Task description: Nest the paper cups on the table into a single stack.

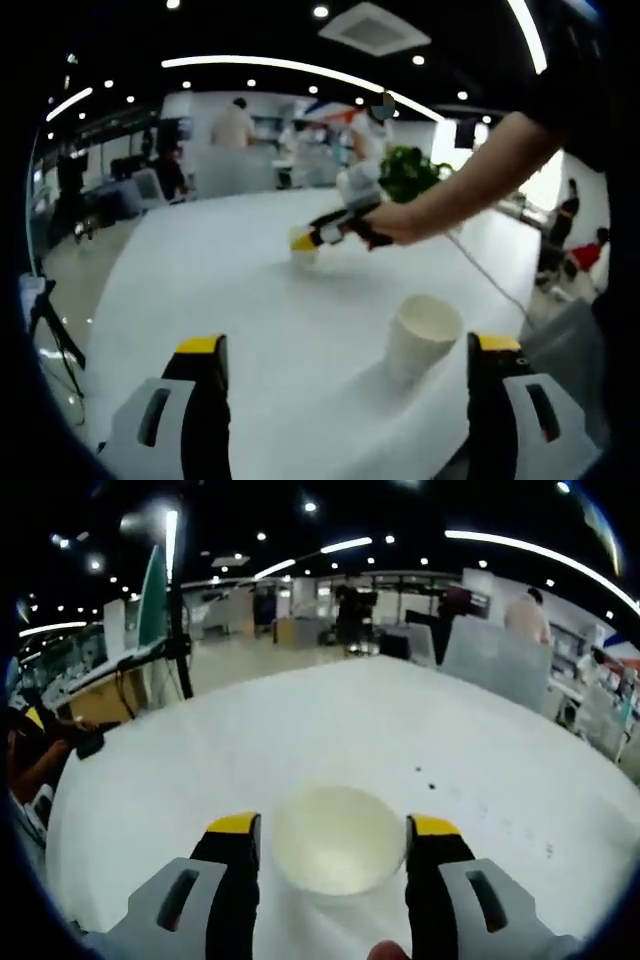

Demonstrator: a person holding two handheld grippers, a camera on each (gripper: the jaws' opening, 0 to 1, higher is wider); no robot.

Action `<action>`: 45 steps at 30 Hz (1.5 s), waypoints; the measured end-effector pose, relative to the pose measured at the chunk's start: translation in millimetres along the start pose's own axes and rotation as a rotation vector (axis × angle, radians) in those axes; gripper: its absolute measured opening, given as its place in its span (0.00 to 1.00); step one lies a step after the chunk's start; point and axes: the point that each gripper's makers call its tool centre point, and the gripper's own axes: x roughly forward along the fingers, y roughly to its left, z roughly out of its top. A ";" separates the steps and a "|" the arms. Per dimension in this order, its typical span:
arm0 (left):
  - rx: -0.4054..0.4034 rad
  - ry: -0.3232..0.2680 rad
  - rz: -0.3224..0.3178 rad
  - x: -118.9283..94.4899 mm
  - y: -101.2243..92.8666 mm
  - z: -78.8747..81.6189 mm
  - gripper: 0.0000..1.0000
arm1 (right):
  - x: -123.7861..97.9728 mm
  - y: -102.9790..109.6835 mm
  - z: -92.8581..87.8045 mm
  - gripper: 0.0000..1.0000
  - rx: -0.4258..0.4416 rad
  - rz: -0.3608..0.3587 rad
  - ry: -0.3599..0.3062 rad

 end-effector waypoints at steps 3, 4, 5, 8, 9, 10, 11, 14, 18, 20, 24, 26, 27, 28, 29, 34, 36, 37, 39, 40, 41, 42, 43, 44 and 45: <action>-0.005 0.006 0.000 -1.1 -0.5 -2.5 0.99 | 1.7 0.8 -2.6 0.51 -0.001 0.005 0.010; -0.004 0.008 0.001 -1.6 -0.6 -3.0 0.99 | 1.3 1.4 -2.3 0.51 -0.001 0.006 0.007; -0.003 0.007 0.001 -2.1 -0.6 -3.1 0.99 | 0.8 2.1 -2.2 0.50 -0.006 0.007 0.007; -0.005 0.007 0.005 -3.1 0.2 -3.7 0.99 | -0.6 3.7 -2.9 0.49 -0.014 0.013 0.009; -0.004 0.007 0.006 -3.3 0.5 -4.1 0.99 | -1.0 3.7 -3.1 0.49 -0.015 0.014 0.010; -0.007 0.009 0.006 -3.5 0.7 -4.6 0.99 | -2.0 3.4 -3.2 0.49 -0.013 0.013 0.011; -0.008 0.009 0.006 -3.6 0.7 -4.6 0.99 | -3.8 2.7 -2.9 0.48 -0.006 0.010 0.009; -0.002 0.006 0.006 -3.8 0.7 -2.3 0.99 | -7.3 1.8 -0.4 0.48 -0.004 0.009 0.006; 0.008 -0.007 0.001 -3.4 0.6 3.4 0.98 | -12.1 -1.1 4.5 0.48 0.001 0.007 0.005; 0.003 -0.002 0.000 -3.0 0.7 3.3 0.98 | -16.1 -2.3 8.2 0.48 0.009 0.008 0.002; 0.012 -0.001 -0.015 -3.1 -4.6 6.7 0.98 | -23.1 -9.9 14.4 0.48 -0.007 0.006 -0.009; 0.022 -0.021 -0.021 -4.3 -7.0 12.4 0.98 | -26.8 -14.7 14.7 0.48 -0.008 0.005 -0.010; 0.022 -0.024 -0.022 -4.7 -7.4 13.4 0.98 | -28.7 -16.5 14.7 0.48 -0.002 0.006 -0.012; 0.022 -0.021 -0.022 -4.6 -7.5 13.6 0.98 | -32.4 -17.6 14.7 0.48 0.006 0.006 -0.013; 0.024 -0.020 -0.022 -4.6 -7.7 13.7 0.98 | -35.0 -18.2 14.8 0.47 0.010 0.006 -0.014; 0.032 -0.020 -0.032 -4.9 -11.3 15.8 0.99 | -50.4 -18.3 14.9 0.47 0.044 0.015 -0.023; 0.032 -0.026 -0.037 -4.7 -13.2 17.2 0.99 | -56.6 -14.4 15.9 0.47 0.045 0.023 -0.025; 0.033 -0.025 -0.040 -4.4 -14.1 17.2 0.99 | -62.1 -11.2 17.3 0.47 0.043 0.025 -0.029; 0.029 -0.018 -0.045 -3.8 -15.9 16.5 1.00 | -71.4 -5.9 20.7 0.47 0.047 0.030 -0.039; 0.028 -0.020 -0.047 -3.7 -16.9 17.2 1.00 | -74.6 -3.2 22.2 0.47 0.053 0.035 -0.042; 0.031 -0.024 -0.051 -3.6 -18.2 18.2 1.00 | -81.2 2.3 24.9 0.47 0.053 0.040 -0.046; 0.037 -0.024 -0.055 -3.7 -19.6 18.7 1.00 | -85.4 5.7 26.7 0.47 0.049 0.041 -0.049; 0.039 -0.024 -0.055 -3.7 -20.2 18.8 1.00 | -88.9 8.2 28.0 0.47 0.048 0.044 -0.051; 0.044 -0.024 -0.055 -4.4 -21.5 19.5 1.00 | -94.9 12.2 29.8 0.47 0.045 0.046 -0.054; 0.047 -0.027 -0.055 -5.2 -22.4 20.8 1.00 | -100.4 15.3 30.7 0.47 0.048 0.047 -0.058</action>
